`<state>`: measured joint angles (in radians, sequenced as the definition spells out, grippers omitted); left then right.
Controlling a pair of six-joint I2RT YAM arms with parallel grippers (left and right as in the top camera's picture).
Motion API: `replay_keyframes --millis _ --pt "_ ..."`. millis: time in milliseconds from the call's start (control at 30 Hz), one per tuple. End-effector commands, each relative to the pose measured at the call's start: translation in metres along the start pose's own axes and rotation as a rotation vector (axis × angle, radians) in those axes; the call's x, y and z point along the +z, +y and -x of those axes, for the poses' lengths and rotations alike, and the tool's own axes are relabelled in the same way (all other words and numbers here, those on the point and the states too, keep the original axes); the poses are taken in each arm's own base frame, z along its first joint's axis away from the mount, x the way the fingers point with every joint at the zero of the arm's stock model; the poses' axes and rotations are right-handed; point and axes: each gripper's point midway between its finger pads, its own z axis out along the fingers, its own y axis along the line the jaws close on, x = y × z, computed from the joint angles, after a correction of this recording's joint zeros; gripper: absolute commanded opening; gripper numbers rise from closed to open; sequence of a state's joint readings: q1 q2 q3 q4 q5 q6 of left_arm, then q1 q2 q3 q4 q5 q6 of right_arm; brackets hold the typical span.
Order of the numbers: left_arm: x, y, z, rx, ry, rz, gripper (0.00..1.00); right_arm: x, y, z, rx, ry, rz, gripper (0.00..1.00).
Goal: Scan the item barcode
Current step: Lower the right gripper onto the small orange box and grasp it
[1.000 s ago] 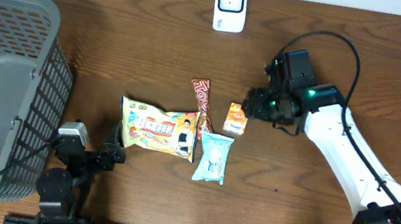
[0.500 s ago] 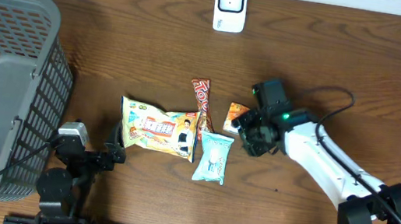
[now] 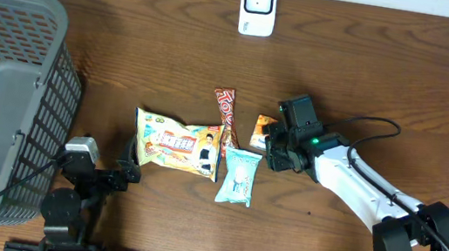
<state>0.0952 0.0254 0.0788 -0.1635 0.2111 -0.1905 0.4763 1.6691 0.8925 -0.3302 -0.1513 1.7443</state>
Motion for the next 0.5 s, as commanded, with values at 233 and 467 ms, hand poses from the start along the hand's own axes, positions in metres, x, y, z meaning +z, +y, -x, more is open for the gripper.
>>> replay_keyframes --millis 233,467 --pt "0.003 0.002 -0.013 -0.014 0.033 0.0 0.98 0.01 -0.003 0.003 0.051 -0.023 -0.002 0.53" --pt "0.003 0.002 -0.013 -0.014 0.033 0.0 0.98 0.019 -0.007 -0.001 0.066 -0.015 -0.016 0.53"
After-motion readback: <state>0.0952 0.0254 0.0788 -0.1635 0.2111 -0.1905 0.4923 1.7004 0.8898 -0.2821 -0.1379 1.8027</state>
